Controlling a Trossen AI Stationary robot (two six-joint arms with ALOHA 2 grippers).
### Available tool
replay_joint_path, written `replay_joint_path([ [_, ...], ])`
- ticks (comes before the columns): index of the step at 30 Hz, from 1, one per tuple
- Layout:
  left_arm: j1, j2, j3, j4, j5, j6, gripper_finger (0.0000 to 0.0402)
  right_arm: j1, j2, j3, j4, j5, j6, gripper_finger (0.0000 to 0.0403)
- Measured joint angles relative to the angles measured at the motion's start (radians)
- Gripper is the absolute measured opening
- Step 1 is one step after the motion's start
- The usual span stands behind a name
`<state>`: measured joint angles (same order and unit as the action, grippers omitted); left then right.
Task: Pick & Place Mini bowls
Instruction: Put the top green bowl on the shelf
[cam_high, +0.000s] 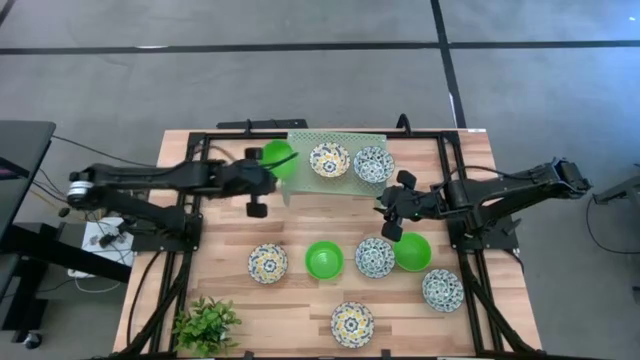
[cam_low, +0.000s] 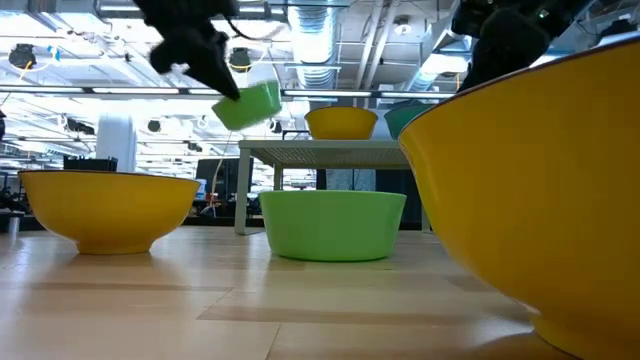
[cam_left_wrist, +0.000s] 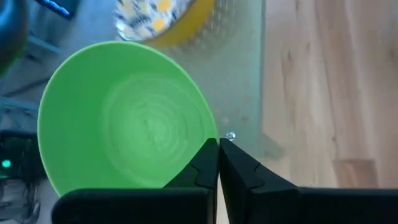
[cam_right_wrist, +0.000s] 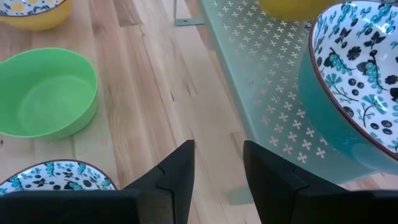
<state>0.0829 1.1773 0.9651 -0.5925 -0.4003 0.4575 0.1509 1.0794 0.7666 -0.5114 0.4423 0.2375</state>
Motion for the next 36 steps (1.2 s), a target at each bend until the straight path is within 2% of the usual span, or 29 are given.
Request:
replay_joint_path([
  [5, 0.070, 0.148, 0.142, -0.120, 0.113, 0.032, 0.0007, 0.000, 0.000, 0.000, -0.003, 0.000, 0.000, 0.0132],
  [9, 0.104, 0.212, 0.235, -0.208, 0.193, 0.036, 0.0007, 0.000, 0.000, 0.000, -0.004, 0.000, -0.004, 0.0132],
  [17, 0.150, 0.267, 0.273, -0.236, 0.226, 0.073, 0.0007, 0.000, 0.000, 0.000, -0.004, 0.000, -0.010, 0.0132],
  [27, 0.148, 0.286, 0.275, -0.208, 0.210, 0.132, 0.0009, 0.000, 0.000, 0.000, -0.005, -0.003, -0.011, 0.0132],
  [36, 0.147, 0.287, 0.272, -0.203, 0.161, 0.133, 0.0055, -0.001, 0.000, 0.001, -0.007, -0.020, -0.011, 0.0132],
])
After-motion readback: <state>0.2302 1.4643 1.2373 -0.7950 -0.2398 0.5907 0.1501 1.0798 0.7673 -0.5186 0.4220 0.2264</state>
